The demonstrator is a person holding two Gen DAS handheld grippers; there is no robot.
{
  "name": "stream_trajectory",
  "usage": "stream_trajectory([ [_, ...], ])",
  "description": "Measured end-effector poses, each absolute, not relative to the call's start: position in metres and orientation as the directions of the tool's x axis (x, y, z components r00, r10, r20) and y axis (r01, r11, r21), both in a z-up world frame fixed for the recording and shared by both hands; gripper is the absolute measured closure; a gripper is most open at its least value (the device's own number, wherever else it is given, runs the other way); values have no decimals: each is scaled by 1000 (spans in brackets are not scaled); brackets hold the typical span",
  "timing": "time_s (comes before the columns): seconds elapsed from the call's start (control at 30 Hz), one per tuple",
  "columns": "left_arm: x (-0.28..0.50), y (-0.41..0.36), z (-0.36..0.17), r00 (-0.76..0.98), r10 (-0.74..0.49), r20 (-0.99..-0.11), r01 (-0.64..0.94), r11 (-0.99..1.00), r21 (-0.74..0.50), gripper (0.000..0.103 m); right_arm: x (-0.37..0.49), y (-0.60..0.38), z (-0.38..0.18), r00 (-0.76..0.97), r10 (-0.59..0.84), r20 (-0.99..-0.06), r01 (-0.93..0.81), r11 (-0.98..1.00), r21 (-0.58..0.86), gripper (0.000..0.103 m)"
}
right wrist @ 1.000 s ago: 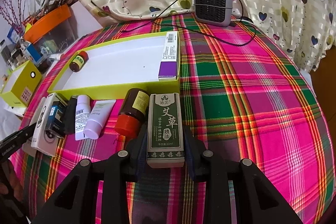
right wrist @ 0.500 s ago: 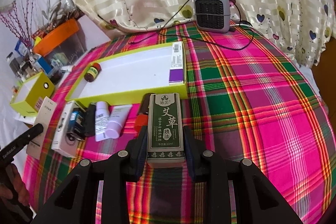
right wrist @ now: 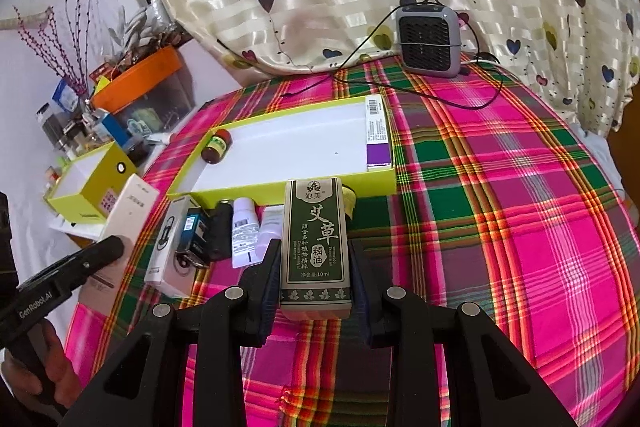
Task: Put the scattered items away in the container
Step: 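Carry the white box with the left tool while the right tool carries the green box toward the tray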
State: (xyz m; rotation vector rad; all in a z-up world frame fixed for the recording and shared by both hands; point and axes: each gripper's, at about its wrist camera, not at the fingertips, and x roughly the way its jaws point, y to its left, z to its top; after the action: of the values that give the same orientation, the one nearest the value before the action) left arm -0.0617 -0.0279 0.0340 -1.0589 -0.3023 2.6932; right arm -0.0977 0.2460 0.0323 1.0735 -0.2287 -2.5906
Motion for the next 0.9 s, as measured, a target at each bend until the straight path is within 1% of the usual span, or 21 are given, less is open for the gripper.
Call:
stream_trajectory([
  [0.5, -78, 16, 45, -706, 288, -646, -198, -957, -211, 81, -103, 247, 44, -676, -378, -633, 263, -926, 272, 70],
  [0.9, -106, 35, 38, -692, 275, -667, -198, -961, -192, 81, -127, 244, 39, -670, -398, -627, 282, -917, 281, 70],
])
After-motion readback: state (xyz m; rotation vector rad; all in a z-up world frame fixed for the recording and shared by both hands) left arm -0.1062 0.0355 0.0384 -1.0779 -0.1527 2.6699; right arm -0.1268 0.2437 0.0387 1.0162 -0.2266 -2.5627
